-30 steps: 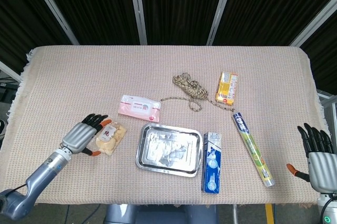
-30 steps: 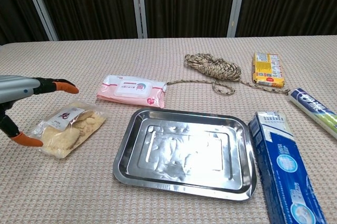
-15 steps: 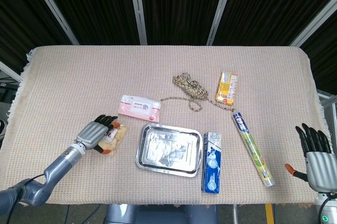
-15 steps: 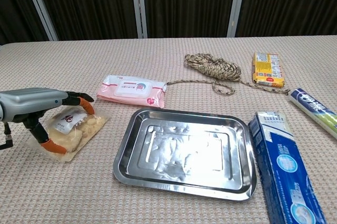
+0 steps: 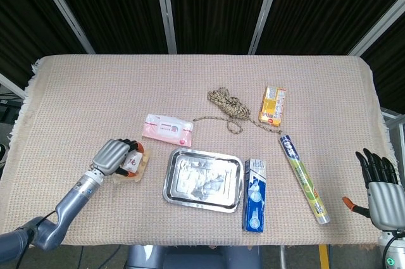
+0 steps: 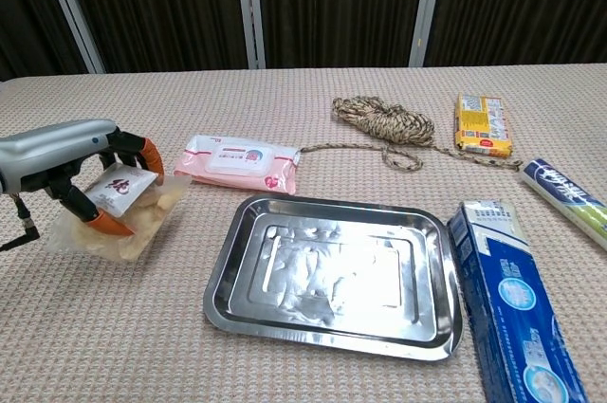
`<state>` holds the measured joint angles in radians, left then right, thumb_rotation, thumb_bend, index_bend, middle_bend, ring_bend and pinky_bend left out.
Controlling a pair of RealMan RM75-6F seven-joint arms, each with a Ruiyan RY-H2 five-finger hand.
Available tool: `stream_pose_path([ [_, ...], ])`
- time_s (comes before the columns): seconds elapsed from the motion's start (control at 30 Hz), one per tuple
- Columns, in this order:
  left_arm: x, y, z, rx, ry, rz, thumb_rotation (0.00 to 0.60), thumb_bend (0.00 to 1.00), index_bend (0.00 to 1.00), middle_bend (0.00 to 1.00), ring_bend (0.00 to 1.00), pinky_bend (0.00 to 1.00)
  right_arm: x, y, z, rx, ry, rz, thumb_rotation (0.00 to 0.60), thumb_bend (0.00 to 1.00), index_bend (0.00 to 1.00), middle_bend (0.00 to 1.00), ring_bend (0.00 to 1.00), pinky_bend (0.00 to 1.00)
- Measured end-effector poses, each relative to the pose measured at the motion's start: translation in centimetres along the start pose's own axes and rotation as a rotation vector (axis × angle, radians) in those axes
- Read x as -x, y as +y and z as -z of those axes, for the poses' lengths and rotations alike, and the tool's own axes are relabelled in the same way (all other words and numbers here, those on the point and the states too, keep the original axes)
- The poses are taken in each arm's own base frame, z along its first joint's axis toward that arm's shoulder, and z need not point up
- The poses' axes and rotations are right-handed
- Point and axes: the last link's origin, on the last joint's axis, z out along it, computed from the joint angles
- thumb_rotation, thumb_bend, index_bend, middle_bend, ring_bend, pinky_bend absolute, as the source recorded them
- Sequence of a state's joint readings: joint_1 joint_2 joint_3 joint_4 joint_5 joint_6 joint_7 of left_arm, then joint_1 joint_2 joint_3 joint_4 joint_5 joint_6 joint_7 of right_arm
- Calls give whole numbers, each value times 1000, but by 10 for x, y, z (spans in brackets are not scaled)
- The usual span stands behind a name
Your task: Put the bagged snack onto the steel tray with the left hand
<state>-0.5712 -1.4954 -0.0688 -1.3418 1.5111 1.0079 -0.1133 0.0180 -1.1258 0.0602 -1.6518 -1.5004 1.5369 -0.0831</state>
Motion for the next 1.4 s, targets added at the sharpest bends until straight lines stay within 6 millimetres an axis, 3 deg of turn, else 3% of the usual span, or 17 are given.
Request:
stream_pose_path([
  [0.23,-15,30,-3,111,23,34,600,328,578,406,377,468,-2,-2,-1,-16,8,-2,600,0,0,0,0,0],
  [0.57,-17,98,-49,250,28,-1,600,319,536,370,356,465,-3,-1,-1,-23,8,-12,600,0,0,0,0,0],
  [0.63,-10,118,-59,285,10,-5,600,251,479,321,310,413,-3,0,0,-18,6,-14,600,0,0,0,0,0],
  [0.7,-3,135,-67,313,-15,-8,600,97,299,151,126,198,-3,1,0,-15,5,-14,600,0,0,0,0,0],
  [0.77,2,142,-70,323,-43,-22,589,17,108,30,10,41,-3,2,1,-13,5,-14,600,0,0,0,0,0],
  [0.8,4,145,-72,327,-67,-33,578,6,55,7,0,14,-3,2,1,-13,6,-14,600,0,0,0,0,0],
  [0.83,7,147,-73,329,-86,-42,553,0,9,0,0,0,-3,2,1,-13,7,-14,600,0,0,0,0,0],
  [0.93,10,154,-73,334,-131,-62,498,0,0,0,0,0,-4,2,1,-15,10,-13,600,0,0,0,0,0],
  [1.1,4,159,-68,332,-117,-42,488,0,0,0,0,0,-4,3,1,-15,9,-13,600,0,0,0,0,0],
  [1.27,-14,143,-58,286,-16,-30,489,7,23,0,0,0,-4,5,0,-15,9,-16,600,0,0,0,0,0],
  [1.4,-38,114,-37,209,111,-43,493,22,87,0,0,0,-4,7,-1,-10,11,-20,600,0,0,0,0,0],
])
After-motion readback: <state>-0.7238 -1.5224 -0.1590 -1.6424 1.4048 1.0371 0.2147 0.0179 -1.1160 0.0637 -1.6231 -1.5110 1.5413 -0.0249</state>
